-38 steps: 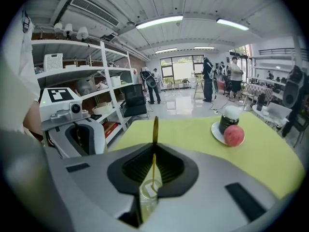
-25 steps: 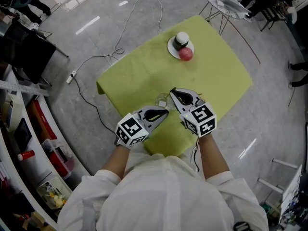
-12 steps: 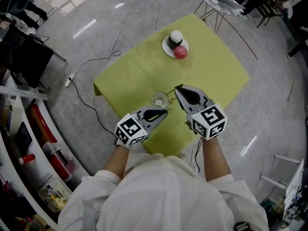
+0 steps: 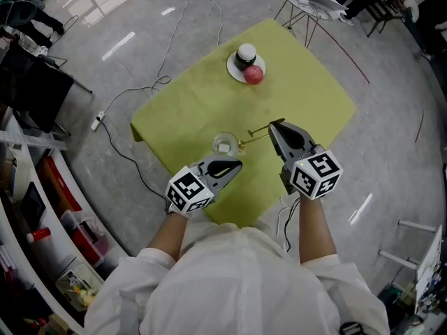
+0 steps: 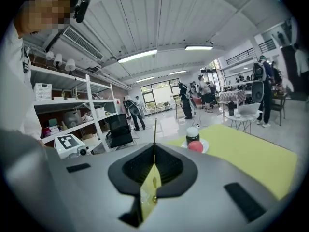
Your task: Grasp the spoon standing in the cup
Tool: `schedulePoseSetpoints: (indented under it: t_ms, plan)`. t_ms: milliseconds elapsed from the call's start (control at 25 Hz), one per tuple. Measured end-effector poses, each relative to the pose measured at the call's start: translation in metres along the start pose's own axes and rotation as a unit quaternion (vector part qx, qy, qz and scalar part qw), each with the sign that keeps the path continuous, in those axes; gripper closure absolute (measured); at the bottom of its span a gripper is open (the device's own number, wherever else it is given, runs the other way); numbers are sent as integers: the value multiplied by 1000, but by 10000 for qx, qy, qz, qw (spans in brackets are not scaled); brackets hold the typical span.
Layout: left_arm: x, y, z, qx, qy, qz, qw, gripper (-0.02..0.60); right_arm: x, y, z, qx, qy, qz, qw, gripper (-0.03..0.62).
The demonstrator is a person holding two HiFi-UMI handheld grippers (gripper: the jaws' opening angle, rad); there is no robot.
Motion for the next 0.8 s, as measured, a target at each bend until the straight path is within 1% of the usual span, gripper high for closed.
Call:
schedulePoseSetpoints:
  t_ms: [160, 440, 640, 800]
  plan:
    - [-5, -3, -1, 22, -3, -38, 10000, 577, -13, 2, -29, 237, -284, -121, 9992, 586]
    - [-8, -6, -4, 94, 6, -63, 9999, 577, -18, -3, -80, 582, -963, -52, 9936, 586]
    - [-11, -7, -7, 131, 15, -78, 9999, 577, -18, -7, -102, 805, -1257, 53, 9888, 586]
    - [-12, -10, -8, 153, 20, -93, 9998, 577, -22, -9, -116, 951, -1591, 138, 9826, 586]
Point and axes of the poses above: the fingertips, and each gripper's own axes: y backward along the fingers, x to its left, z out of its top, the point moved 1 cm from there along y, backward along the fingers, and after that the axes turned 4 degrees about z, right-handed, at the moved point
